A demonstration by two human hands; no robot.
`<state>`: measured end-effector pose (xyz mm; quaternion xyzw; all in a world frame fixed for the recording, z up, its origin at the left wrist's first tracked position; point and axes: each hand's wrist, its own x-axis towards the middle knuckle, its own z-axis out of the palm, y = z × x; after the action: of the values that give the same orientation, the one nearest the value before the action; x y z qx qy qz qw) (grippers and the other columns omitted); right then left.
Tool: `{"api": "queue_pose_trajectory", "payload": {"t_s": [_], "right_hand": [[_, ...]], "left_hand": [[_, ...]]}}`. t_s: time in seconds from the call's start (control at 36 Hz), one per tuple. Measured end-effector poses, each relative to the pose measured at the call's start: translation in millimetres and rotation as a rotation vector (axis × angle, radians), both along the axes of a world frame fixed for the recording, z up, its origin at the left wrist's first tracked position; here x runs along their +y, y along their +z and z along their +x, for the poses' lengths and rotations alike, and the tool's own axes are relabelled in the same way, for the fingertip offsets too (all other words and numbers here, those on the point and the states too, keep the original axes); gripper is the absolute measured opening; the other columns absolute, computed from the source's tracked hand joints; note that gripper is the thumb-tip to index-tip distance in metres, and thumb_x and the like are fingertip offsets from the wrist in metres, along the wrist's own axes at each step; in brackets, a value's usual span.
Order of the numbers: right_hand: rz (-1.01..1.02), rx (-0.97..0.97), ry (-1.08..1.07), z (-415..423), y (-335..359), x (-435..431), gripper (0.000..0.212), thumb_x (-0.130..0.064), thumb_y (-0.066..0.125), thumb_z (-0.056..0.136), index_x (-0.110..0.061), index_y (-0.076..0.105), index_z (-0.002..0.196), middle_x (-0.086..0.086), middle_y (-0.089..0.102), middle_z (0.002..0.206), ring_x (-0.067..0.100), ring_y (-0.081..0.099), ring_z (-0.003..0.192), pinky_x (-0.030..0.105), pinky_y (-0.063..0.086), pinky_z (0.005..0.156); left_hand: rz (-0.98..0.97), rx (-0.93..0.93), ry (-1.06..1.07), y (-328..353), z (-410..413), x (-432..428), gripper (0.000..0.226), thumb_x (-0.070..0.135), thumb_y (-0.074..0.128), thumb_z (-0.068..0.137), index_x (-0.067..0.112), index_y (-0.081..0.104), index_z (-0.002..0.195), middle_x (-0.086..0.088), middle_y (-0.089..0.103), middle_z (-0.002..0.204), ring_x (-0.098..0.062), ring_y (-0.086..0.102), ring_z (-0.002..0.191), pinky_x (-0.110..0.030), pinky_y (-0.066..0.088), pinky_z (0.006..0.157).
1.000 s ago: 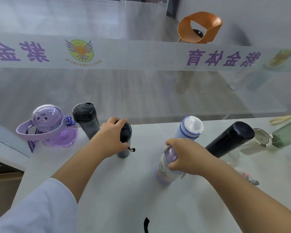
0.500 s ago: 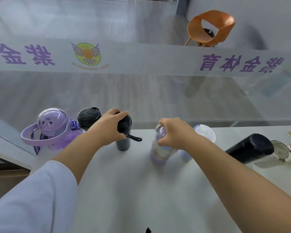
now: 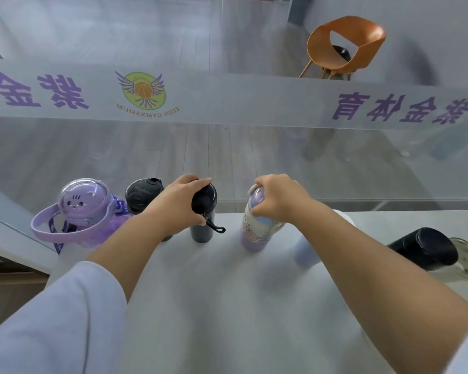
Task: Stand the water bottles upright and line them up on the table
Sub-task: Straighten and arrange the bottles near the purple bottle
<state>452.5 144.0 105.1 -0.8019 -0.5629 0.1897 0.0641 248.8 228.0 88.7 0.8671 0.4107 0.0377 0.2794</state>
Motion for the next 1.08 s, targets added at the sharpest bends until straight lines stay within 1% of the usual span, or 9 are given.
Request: {"api": "queue_pose_trajectory", "payload": {"t_s": [0.14,0.22,0.36,0.5,0.72,0.81,0.86,0.94,1.08], "right_hand": [[0.028,-0.006,-0.01,0.1,-0.7,4.7,0.035,-0.022,0.065,0.068,-0.012,0.062,0.101,0.007,0.063,0.093,0.032,0.056,0.084,0.028,0.043,0.064],[0.04,-0.011,-0.02,-0.6,-1.0,7.7,0.024,-0.021,0.063,0.069,-0.009,0.057,0.089,0.007,0.059,0.084,0.031,0.052,0.078,0.026,0.034,0.055],[0.067,-0.026,-0.03,-2.1,-1.6,9.3,0.023,-0.022,0.06,0.071,-0.008,0.059,0.089,0.009,0.063,0.085,0.03,0.054,0.076,0.027,0.037,0.058],[0.069,-0.039,-0.018,-3.0,-0.3,8.6,0.024,-0.024,0.062,0.072,-0.008,0.058,0.089,0.009,0.063,0.085,0.029,0.053,0.076,0.028,0.036,0.059],[-0.01,-0.014,0.008,-2.9,5.3,5.9,0.047,-0.039,0.066,0.075,-0.013,0.054,0.112,0.009,0.061,0.107,0.028,0.056,0.093,0.036,0.048,0.072],[-0.026,-0.006,0.011,-4.5,11.4,1.5,0.061,-0.046,0.067,0.077,-0.012,0.05,0.125,0.011,0.056,0.12,0.031,0.054,0.108,0.04,0.049,0.084],[0.016,-0.008,0.0,-4.7,19.0,-3.7,0.062,-0.043,0.067,0.078,-0.011,0.049,0.128,0.013,0.054,0.125,0.032,0.053,0.112,0.04,0.048,0.089],[0.074,-0.005,-0.027,-0.8,32.4,-16.5,0.057,-0.04,0.065,0.081,-0.015,0.05,0.13,0.01,0.053,0.13,0.029,0.052,0.115,0.041,0.046,0.093],[0.138,-0.001,0.017,10.3,50.3,-55.8,0.053,-0.04,0.065,0.083,-0.02,0.051,0.13,0.001,0.061,0.126,0.021,0.056,0.111,0.036,0.047,0.092]], "left_hand": [[-0.008,-0.041,0.025,-0.7,-1.4,-2.6,0.084,0.019,0.077,0.069,0.028,0.035,0.141,0.006,0.036,0.143,-0.019,0.042,0.124,-0.023,0.034,0.092],[0.0,-0.051,0.044,0.1,-1.9,-4.7,0.083,0.019,0.078,0.069,0.024,0.034,0.139,0.004,0.039,0.142,-0.02,0.044,0.121,-0.023,0.035,0.091],[-0.002,-0.041,0.049,0.6,-2.0,-5.5,0.082,0.02,0.077,0.07,0.022,0.033,0.139,0.003,0.039,0.142,-0.021,0.044,0.122,-0.028,0.038,0.095],[0.018,0.005,0.044,1.5,-2.2,-5.3,0.084,0.022,0.076,0.071,0.023,0.03,0.142,0.006,0.035,0.147,-0.024,0.032,0.129,-0.036,0.032,0.106],[0.032,0.067,0.016,6.1,-1.4,-8.2,0.087,0.024,0.074,0.074,0.021,0.024,0.145,0.005,0.024,0.154,-0.027,0.03,0.132,-0.038,0.031,0.108],[0.023,0.099,0.011,7.2,-1.0,-10.2,0.095,0.026,0.075,0.074,0.021,0.016,0.148,0.002,0.013,0.158,-0.026,0.02,0.14,-0.038,0.027,0.112],[0.031,0.109,0.004,9.5,-1.4,-12.8,0.099,0.028,0.076,0.073,0.021,0.013,0.149,-0.001,0.009,0.158,-0.026,0.012,0.144,-0.04,0.023,0.114],[0.091,0.088,-0.004,15.4,-2.6,-20.7,0.089,0.03,0.075,0.074,0.022,0.023,0.146,-0.001,0.018,0.155,-0.027,0.012,0.142,-0.041,0.024,0.113],[0.198,0.008,-0.063,27.8,-4.6,-42.3,0.06,0.036,0.069,0.079,0.022,0.046,0.133,0.004,0.044,0.138,-0.024,0.034,0.127,-0.035,0.035,0.104]]}}
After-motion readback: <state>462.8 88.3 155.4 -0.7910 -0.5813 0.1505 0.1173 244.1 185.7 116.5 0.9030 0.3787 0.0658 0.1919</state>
